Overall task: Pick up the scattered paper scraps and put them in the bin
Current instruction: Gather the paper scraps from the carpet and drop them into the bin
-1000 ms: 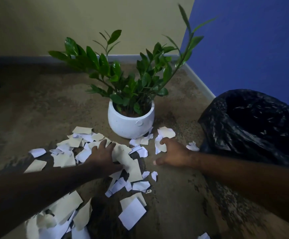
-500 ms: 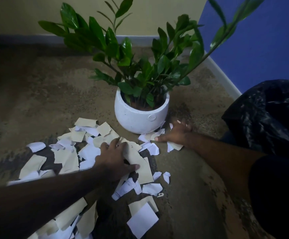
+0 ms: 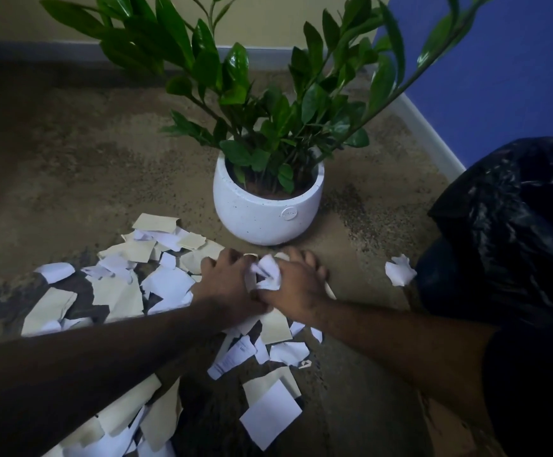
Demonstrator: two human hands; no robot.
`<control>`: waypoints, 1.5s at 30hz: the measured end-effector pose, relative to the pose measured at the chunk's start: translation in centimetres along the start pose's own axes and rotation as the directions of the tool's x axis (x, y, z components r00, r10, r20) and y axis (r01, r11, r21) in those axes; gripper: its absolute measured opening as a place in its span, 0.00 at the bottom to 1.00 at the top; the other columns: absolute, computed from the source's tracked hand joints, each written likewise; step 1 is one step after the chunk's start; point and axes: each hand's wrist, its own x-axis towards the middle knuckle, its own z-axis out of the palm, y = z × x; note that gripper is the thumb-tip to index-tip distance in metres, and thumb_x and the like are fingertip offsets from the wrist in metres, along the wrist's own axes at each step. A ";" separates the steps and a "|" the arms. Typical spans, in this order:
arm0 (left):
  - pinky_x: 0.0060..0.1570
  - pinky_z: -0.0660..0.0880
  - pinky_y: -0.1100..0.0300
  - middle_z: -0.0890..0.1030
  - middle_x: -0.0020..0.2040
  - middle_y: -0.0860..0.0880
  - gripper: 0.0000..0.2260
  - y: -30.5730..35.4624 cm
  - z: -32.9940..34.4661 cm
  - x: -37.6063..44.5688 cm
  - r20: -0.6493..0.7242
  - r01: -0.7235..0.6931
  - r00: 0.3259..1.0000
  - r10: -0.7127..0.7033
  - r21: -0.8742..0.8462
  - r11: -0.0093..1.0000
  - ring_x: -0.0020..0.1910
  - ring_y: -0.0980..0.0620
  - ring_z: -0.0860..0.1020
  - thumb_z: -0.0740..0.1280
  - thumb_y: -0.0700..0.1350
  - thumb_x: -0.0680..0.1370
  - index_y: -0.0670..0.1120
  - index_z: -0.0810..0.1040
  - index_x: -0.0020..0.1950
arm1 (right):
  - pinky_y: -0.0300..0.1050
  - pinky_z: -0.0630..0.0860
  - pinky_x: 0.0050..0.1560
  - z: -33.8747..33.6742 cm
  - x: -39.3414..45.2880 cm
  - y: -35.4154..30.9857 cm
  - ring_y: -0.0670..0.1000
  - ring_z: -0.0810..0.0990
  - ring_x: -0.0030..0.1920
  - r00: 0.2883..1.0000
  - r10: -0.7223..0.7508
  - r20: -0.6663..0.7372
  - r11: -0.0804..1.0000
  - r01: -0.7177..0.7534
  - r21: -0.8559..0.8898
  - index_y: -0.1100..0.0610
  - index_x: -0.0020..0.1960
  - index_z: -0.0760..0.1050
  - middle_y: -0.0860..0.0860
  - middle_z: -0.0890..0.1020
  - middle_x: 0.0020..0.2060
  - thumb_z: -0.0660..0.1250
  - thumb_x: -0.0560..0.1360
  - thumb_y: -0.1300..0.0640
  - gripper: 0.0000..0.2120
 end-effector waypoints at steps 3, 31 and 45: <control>0.59 0.69 0.50 0.74 0.60 0.50 0.27 -0.2 -0.1 -0.4 0.005 -0.013 1.000 0.014 -0.051 0.999 0.63 0.45 0.69 0.70 0.60 0.62 0.55 0.74 0.60 | 0.54 0.64 0.64 0.0 -0.6 -1.2 0.57 0.66 0.63 0.995 -0.086 0.043 0.995 0.084 0.049 0.42 0.58 0.75 0.50 0.73 0.60 0.68 0.70 0.47 0.16; 0.30 0.66 0.75 0.79 0.43 0.59 0.10 7.7 -6.7 -6.0 0.005 -0.107 0.994 0.112 -0.254 0.961 0.41 0.62 0.76 0.75 0.41 0.69 0.55 0.78 0.40 | 0.40 0.75 0.29 -24.2 -8.4 0.4 0.51 0.76 0.33 0.993 -0.006 0.115 0.385 -0.103 0.917 0.60 0.49 0.77 0.58 0.80 0.41 0.67 0.71 0.74 0.12; 0.33 0.73 0.65 0.83 0.40 0.52 0.08 14.4 -9.1 -5.7 -0.189 -0.176 0.977 0.100 -0.444 0.879 0.38 0.54 0.80 0.77 0.41 0.70 0.53 0.82 0.41 | 0.46 0.79 0.37 -33.4 -8.9 13.2 0.52 0.78 0.39 0.916 0.385 -0.107 0.289 -0.009 0.957 0.63 0.59 0.74 0.57 0.79 0.46 0.66 0.74 0.70 0.14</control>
